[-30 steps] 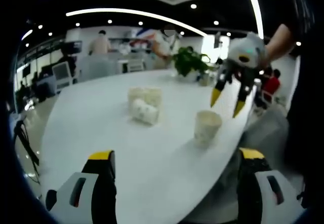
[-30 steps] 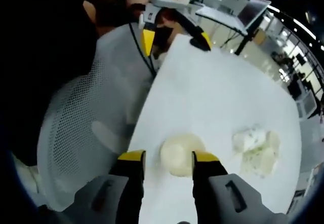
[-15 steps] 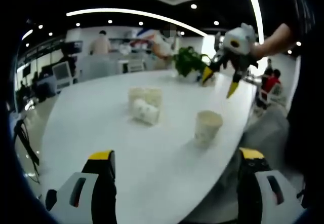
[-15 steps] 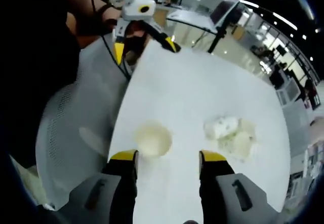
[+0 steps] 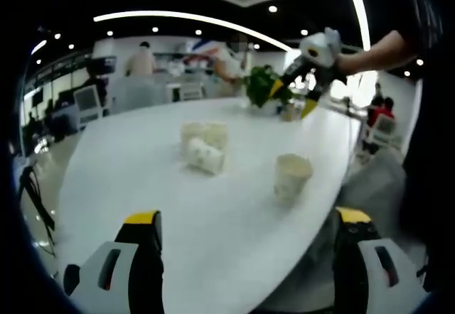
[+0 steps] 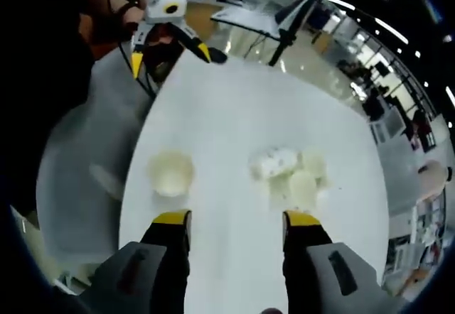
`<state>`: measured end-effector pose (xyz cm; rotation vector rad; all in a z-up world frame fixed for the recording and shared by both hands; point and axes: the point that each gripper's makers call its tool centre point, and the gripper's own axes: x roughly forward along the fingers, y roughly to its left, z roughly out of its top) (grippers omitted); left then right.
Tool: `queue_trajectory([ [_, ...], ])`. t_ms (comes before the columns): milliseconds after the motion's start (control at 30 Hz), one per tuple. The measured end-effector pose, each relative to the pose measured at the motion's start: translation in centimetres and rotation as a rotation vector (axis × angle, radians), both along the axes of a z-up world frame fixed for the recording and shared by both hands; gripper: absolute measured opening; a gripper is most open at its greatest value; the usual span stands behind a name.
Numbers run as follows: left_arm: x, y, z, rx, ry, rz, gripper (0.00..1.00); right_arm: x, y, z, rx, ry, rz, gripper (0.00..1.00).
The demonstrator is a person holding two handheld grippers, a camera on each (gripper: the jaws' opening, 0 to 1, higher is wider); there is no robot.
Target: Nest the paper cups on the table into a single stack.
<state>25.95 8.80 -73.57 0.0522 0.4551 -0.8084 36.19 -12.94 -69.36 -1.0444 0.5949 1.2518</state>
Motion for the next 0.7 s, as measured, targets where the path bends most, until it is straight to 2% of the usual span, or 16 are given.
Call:
queue_trajectory([
  [367,-0.1,0.2,-0.1,0.002,0.004,0.008,0.99,1.2,0.5,0.8,0.006,-0.035,0.015,0.59],
  [533,-0.2,0.3,-0.2,0.005,0.006,0.010,0.99,2.6,0.5,1.0,0.005,-0.061,0.019,0.64],
  [700,-0.2,0.3,-0.2,0.002,0.007,0.011,0.99,3.5,0.3,1.0,-0.023,-0.094,0.039,0.74],
])
